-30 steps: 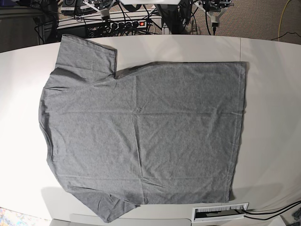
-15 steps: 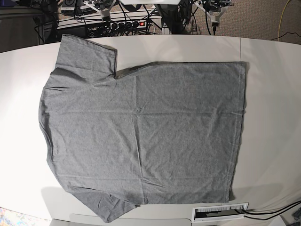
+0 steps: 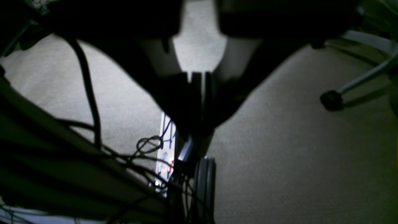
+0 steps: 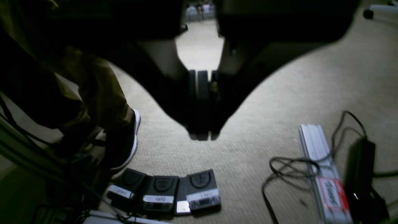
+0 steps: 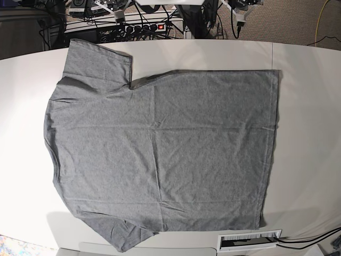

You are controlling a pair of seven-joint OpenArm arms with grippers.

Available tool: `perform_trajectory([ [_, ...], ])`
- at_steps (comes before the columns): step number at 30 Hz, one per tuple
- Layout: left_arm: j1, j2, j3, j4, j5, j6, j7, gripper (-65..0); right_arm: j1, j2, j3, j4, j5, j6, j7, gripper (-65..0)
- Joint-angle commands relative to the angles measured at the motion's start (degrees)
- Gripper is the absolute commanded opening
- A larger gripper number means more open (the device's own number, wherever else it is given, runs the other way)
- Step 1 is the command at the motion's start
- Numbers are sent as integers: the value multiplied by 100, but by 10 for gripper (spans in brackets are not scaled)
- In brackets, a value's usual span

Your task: Fold the T-shirt properly

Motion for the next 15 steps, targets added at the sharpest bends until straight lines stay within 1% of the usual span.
perform_trajectory([
  [1,142,-46,11,31,4,-24,-39,-650,-90,66,-11,26,-131,-24,-13,-650],
  [3,317,-101,11,92,2,-28,-164,-650,-199,120,-11,39,-326,-24,2,-650],
  [6,669,-221,11,323,2,-26,-236,-650,-463,308,-11,289,-363,-22,-4,-650],
  [10,1226,-450,11,868,2,-28,-444,-650,-962,702,-11,1029,-363,-20,-138,-650],
  [15,1978,-839,11,1853,2,-79,-459,-650,-1615,1274,-11,2203,-365,-26,-442,-650],
])
